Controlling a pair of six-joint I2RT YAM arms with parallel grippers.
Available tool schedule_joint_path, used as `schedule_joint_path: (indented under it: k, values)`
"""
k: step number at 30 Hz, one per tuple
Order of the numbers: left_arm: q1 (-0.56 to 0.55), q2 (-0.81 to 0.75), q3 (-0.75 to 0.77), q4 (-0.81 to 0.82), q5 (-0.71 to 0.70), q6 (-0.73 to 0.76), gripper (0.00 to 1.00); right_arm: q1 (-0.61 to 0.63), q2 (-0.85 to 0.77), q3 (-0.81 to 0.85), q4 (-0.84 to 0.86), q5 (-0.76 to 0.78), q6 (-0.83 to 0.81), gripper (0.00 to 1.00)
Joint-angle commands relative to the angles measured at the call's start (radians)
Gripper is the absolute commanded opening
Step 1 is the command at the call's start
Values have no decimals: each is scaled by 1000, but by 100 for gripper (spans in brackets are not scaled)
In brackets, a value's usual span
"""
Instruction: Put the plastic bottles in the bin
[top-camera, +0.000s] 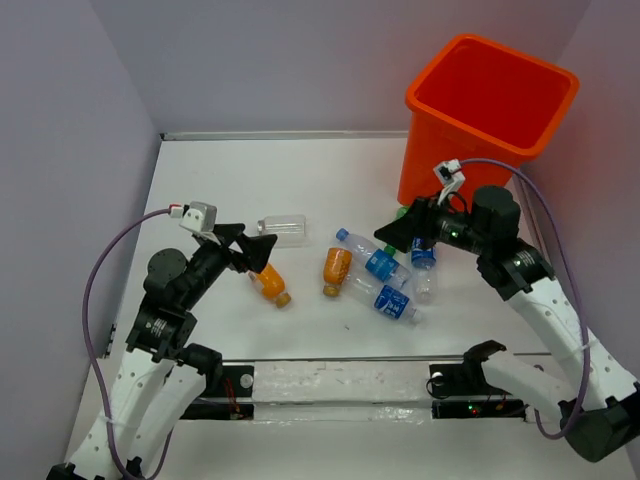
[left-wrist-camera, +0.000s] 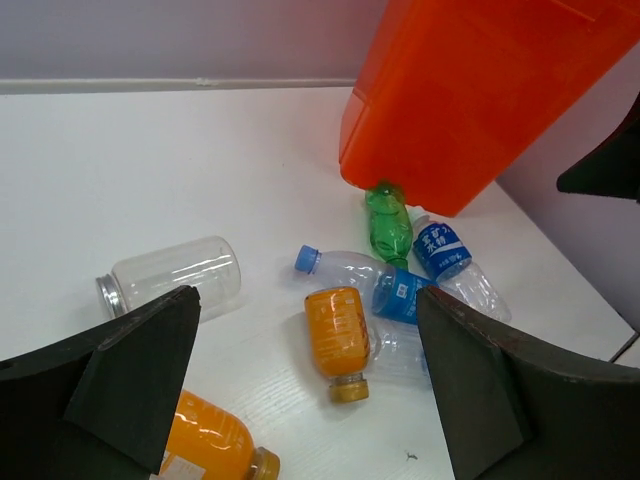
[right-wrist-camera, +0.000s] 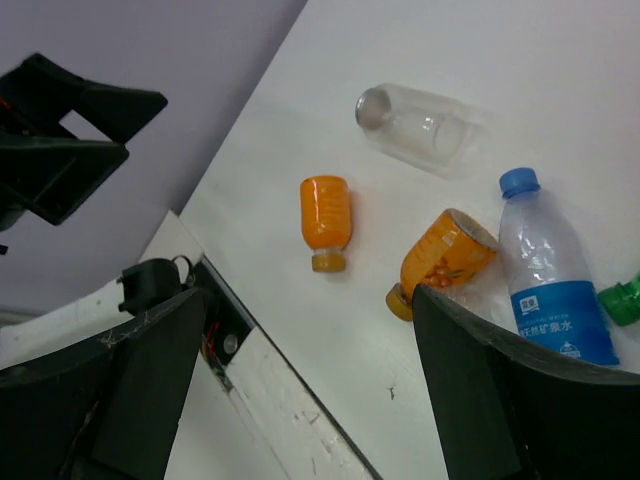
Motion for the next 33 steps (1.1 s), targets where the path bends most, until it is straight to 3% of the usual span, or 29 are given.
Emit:
schedule_joint_path:
  k: [1,11,21,27,33]
  values:
    - [-1,10,41,4,-25,13,99,126,102,59,43,202,-58,89]
    - [-2,-5,20,-83,-183,-73,99,270,406,216,49,435,-133,90]
    - [-1,174,61,-295,-393,-218,99,373,785,449,-3,617,-205,91]
    - [-1,243,63,-346,-436,-350,98,407,941,559,-14,333,-576,89]
    - [-1,217,-5,-339,-414,-470,98,407,1037,699,-75,174,-809,93]
